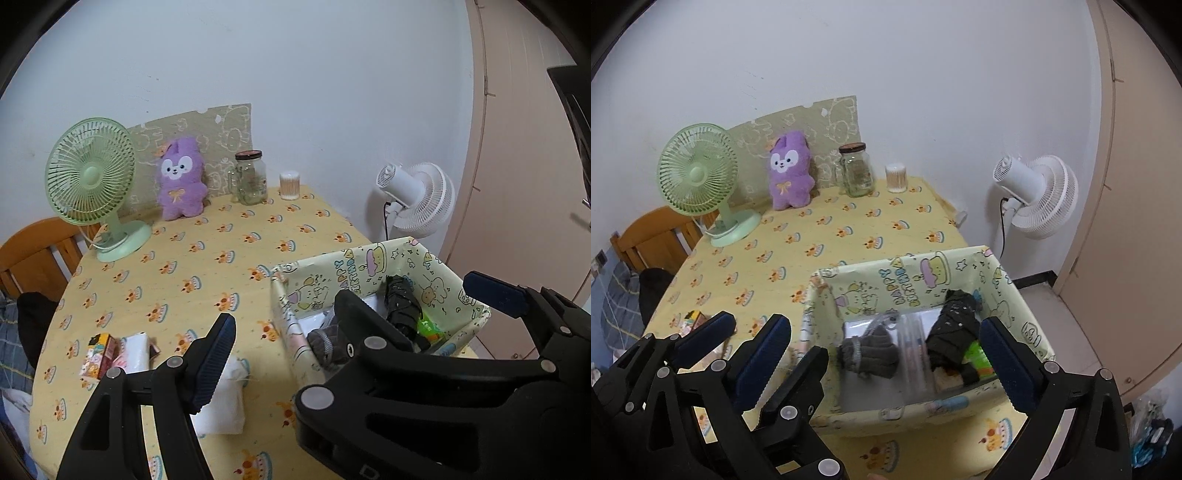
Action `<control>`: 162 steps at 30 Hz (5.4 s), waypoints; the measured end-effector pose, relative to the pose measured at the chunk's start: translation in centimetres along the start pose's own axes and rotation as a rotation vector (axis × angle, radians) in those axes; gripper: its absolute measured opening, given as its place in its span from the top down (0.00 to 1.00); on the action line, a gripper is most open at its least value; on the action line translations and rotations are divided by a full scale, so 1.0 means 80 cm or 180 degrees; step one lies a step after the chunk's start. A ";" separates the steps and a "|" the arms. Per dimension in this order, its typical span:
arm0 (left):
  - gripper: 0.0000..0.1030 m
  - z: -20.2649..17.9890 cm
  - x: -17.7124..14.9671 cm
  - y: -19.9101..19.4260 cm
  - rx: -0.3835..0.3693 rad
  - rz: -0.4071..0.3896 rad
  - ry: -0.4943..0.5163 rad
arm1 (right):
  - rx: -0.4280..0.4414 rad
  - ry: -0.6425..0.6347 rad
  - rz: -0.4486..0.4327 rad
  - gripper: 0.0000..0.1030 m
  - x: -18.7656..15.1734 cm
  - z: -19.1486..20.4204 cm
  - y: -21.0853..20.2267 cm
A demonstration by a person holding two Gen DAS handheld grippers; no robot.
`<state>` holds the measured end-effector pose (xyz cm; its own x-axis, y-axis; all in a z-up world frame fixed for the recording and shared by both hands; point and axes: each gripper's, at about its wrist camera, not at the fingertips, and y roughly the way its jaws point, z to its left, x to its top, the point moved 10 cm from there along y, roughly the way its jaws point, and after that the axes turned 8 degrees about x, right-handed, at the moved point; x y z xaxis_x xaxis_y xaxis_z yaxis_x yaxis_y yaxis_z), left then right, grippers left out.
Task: Organize soft objects
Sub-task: 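Move both tools back over the white towel and tissue roll, then grasp the white folded towel with the right tool while the left tool grasps the white tissue roll, then lift the towel and tissue roll and carry them toward the paper box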
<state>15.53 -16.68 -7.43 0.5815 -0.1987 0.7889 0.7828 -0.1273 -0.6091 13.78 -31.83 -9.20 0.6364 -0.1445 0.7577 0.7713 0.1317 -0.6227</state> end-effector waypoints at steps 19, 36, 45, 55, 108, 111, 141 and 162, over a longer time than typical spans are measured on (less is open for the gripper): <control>0.29 0.063 -0.019 -0.040 0.0110 -0.0164 -0.0126 | 0.0041 -0.0144 -0.0135 0.00 -0.010 0.073 -0.026; 0.29 0.135 -0.078 -0.025 0.0312 -0.0015 -0.0308 | 0.0246 -0.0283 0.0020 0.00 -0.053 0.148 0.011; 0.29 0.152 -0.117 0.005 0.0247 0.0132 -0.0328 | 0.0156 -0.0272 0.0173 0.00 -0.092 0.161 0.047; 0.31 0.172 -0.148 0.036 0.0250 0.0379 -0.0418 | 0.0180 -0.0317 0.0436 0.00 -0.120 0.176 0.091; 0.77 0.200 -0.133 0.142 0.0402 0.0658 -0.0403 | 0.0333 0.0035 0.0625 0.53 -0.108 0.168 0.206; 0.85 0.196 -0.135 0.138 0.0396 0.0660 -0.0425 | 0.0353 0.0004 0.0641 0.53 -0.109 0.169 0.204; 0.88 0.187 -0.159 0.068 0.0363 0.0559 -0.0622 | 0.0418 -0.0252 0.0669 0.54 -0.136 0.184 0.142; 0.88 0.183 -0.080 0.016 0.0435 0.0185 -0.0492 | 0.0556 -0.0466 0.0282 0.54 -0.056 0.198 0.083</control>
<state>16.04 -1.35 -12.07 0.6455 -0.0490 0.7622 0.7635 0.0151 -0.6456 15.86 -14.79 -13.63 0.6835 0.0171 0.7298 0.6910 0.3070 -0.6544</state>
